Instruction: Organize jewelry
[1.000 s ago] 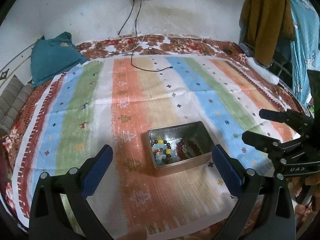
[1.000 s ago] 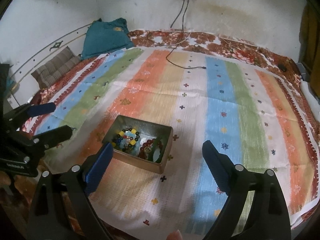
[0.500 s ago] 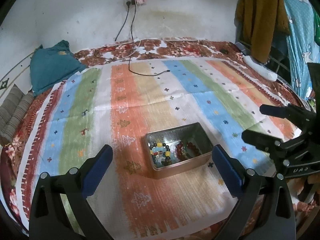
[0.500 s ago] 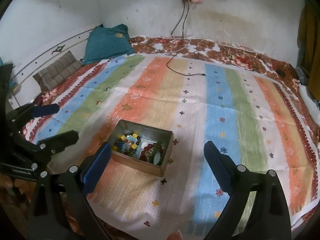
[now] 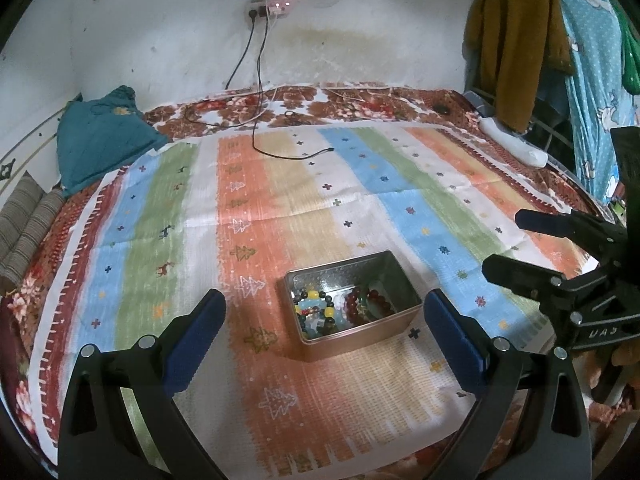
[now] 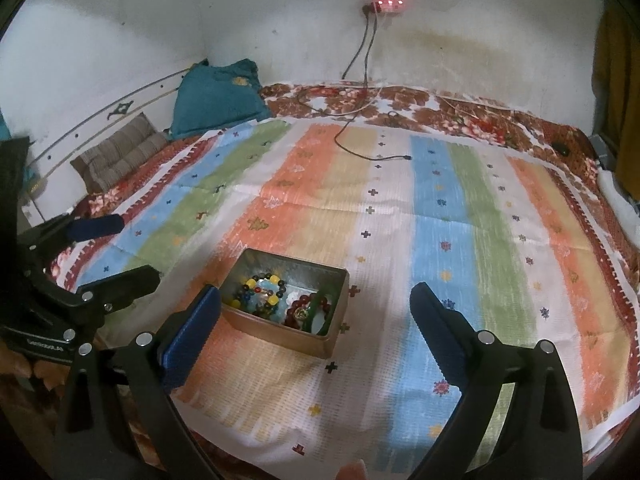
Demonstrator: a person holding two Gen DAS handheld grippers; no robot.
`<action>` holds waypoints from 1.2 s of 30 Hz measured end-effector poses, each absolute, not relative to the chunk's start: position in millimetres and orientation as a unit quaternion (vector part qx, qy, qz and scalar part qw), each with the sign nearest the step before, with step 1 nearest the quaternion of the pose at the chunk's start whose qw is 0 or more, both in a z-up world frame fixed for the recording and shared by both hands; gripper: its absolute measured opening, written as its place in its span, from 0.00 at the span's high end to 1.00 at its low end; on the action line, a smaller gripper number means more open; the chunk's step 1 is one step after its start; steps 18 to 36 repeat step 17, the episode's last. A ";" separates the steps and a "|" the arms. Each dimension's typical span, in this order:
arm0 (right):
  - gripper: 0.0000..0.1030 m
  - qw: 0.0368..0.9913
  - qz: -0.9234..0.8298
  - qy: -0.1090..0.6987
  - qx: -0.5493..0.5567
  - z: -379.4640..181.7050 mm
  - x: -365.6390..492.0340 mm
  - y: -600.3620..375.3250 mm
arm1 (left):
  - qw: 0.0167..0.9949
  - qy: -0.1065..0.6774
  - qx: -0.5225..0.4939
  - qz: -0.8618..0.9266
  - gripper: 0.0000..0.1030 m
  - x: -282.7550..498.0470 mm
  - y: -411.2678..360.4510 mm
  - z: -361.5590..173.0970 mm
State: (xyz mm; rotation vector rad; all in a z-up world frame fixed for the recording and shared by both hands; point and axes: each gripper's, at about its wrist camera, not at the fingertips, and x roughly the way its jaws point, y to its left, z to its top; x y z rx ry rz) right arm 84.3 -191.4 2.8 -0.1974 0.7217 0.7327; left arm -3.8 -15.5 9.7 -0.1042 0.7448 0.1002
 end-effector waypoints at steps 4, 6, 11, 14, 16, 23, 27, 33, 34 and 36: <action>0.06 0.863 0.354 0.348 -0.094 1.7 85.5 -190.3 | 0.930 0.362 -0.049 0.048 0.06 -4.1 -15.7 9.6; 0.06 0.860 0.361 0.350 -0.090 1.4 85.7 -190.5 | 0.930 0.361 -0.048 0.049 0.06 -3.3 -16.1 10.5; 0.06 0.861 0.361 0.347 -0.091 1.8 84.5 -190.9 | 0.933 0.352 -0.046 0.048 0.06 -3.9 -17.0 14.8; 0.06 0.861 0.362 0.346 -0.090 2.0 83.4 -191.8 | 0.934 0.350 -0.045 0.047 0.06 -4.7 -17.4 15.3; 0.06 0.861 0.362 0.346 -0.089 2.0 83.1 -192.4 | 0.935 0.349 -0.046 0.045 0.06 -4.8 -17.2 15.6; 0.06 0.861 0.362 0.346 -0.088 1.8 82.9 -192.7 | 0.935 0.348 -0.047 0.045 0.05 -4.9 -17.0 15.5; 0.06 0.861 0.362 0.346 -0.088 1.8 82.9 -192.7 | 0.935 0.348 -0.047 0.045 0.05 -4.9 -17.0 15.5; 0.06 0.861 0.362 0.346 -0.088 1.8 82.9 -192.7 | 0.935 0.348 -0.047 0.045 0.05 -4.9 -17.0 15.5; 0.06 0.861 0.362 0.346 -0.088 1.8 82.9 -192.7 | 0.935 0.348 -0.047 0.045 0.05 -4.9 -17.0 15.5; 0.06 0.861 0.362 0.346 -0.088 1.8 82.9 -192.7 | 0.935 0.348 -0.047 0.045 0.05 -4.9 -17.0 15.5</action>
